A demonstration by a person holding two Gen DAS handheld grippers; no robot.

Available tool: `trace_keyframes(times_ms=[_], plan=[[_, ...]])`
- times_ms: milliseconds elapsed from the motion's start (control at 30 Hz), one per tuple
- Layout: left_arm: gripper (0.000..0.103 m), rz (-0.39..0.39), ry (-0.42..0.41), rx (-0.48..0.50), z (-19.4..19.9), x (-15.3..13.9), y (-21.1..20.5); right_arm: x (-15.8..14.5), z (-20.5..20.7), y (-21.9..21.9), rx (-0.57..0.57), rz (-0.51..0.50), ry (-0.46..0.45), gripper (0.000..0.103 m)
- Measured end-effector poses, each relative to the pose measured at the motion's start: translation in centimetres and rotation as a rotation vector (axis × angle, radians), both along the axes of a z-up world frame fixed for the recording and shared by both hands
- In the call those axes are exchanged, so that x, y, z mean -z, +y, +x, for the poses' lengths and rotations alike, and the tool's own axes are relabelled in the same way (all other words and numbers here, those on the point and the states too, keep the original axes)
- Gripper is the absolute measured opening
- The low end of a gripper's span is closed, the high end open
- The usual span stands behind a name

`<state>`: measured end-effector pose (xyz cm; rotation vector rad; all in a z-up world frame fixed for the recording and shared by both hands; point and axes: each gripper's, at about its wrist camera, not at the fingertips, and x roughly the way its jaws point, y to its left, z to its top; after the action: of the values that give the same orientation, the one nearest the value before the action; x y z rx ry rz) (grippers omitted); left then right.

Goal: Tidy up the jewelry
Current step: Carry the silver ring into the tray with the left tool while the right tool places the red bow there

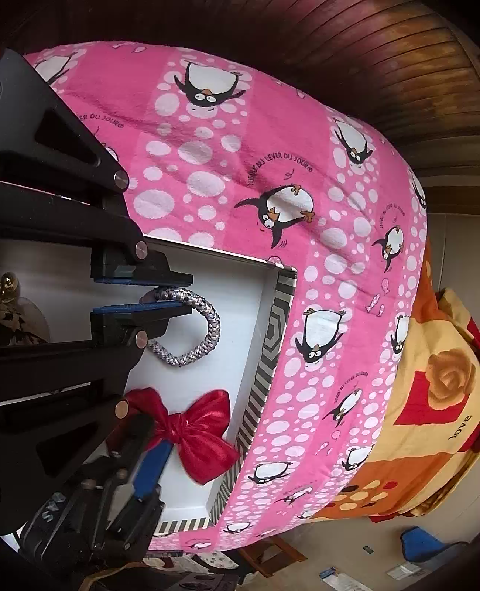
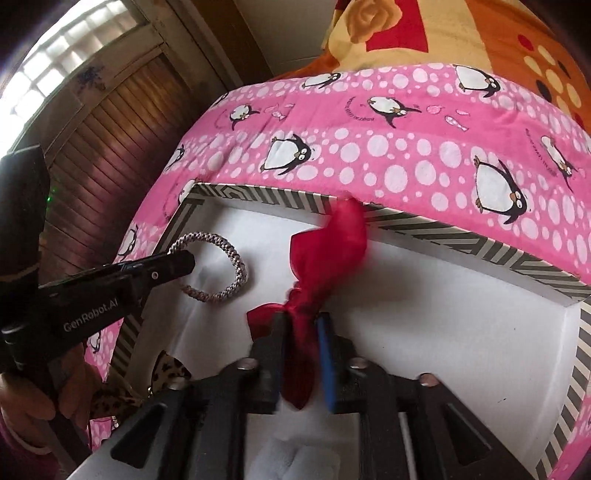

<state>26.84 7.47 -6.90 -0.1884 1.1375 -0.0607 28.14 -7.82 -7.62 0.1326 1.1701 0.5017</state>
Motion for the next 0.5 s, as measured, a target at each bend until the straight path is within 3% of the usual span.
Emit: trace_keyframes(times_ms=[33,67,200,367,500], plan=[[0.006,0.004,-0.003,0.000,-0.1,0.0,0.0,0.0,0.0,0.0,0.001,-0.001,0.001,0.048],[0.007,0.007,-0.004,0.000,-0.1,0.0,-0.1,0.1,0.0,0.0,0.000,0.001,0.003,0.049],[0.016,0.028,-0.012,-0.004,-0.4,-0.3,0.0,-0.3,-0.4,-0.3,0.009,-0.004,-0.009,0.049],[0.043,0.025,-0.028,0.001,-1.5,-1.5,-0.2,-1.8,-2.0,-2.2,0.056,0.048,-0.029,0.049],[0.045,0.049,-0.055,-0.002,-3.0,-2.8,-0.8,-3.2,-3.9,-3.8,0.095,0.051,-0.063,0.049]])
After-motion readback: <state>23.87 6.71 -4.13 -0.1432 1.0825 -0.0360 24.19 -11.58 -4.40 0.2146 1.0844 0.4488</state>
